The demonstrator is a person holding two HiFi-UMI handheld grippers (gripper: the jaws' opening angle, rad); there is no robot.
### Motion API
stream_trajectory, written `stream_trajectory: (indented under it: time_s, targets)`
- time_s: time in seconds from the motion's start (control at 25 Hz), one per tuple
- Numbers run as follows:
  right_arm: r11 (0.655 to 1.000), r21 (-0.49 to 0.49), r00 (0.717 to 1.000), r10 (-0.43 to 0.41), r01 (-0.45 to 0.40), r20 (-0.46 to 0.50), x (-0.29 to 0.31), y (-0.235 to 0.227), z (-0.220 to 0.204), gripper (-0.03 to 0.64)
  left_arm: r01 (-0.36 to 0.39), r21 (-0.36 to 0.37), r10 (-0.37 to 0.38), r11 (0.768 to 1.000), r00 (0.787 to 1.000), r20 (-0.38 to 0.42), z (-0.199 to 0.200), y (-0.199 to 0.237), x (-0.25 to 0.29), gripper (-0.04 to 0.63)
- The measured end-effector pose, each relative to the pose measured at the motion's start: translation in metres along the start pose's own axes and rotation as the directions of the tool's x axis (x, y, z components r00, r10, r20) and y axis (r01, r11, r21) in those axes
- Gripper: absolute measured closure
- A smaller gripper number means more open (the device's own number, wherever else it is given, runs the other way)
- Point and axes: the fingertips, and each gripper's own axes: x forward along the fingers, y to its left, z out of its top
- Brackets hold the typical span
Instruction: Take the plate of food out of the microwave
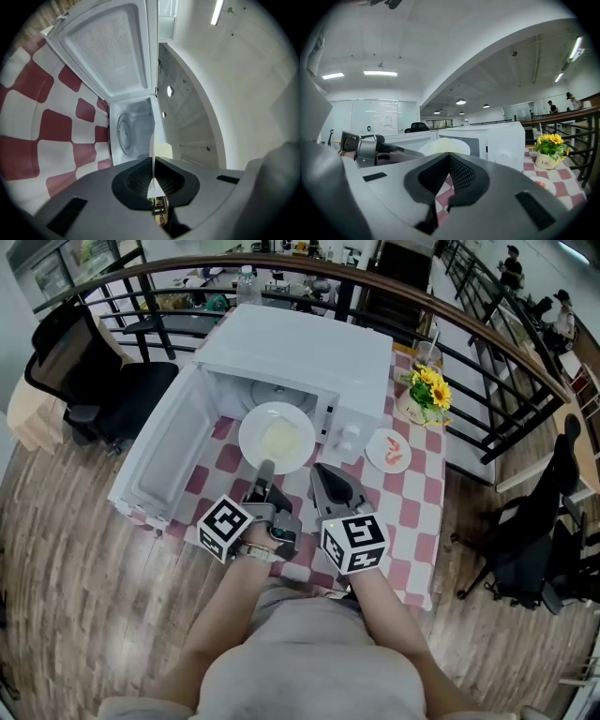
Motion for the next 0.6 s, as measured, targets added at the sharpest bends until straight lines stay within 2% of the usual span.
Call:
stream_trajectory:
  time_s: [0.12,0.32,0.6]
  targets:
    - [1.0,-0.004,1.0,-0.007,0.007,0.016,-0.002,-0.002,0.004,0.594,0.004,-0.004,-0.004,1.0,1.0,-0.003,0.0,-0.004,-0.003,0.58]
    - [0.999,-0.037,1.0,-0.012,0.013,0.017,-0.003,-0.001,0.001,0.594,0.026,-0.061,-0.026,0.998,1.0,0.003,-0.001,-0.013,-0.007,0.58]
    - [0.999,-0.04,1.0,-0.008,0.009,0.026,-0.005,0.001,0.004,0.594,0.035,-0.073,-0.037,0.997,0.999,-0.015,-0.015,-0.023,-0.014,0.58]
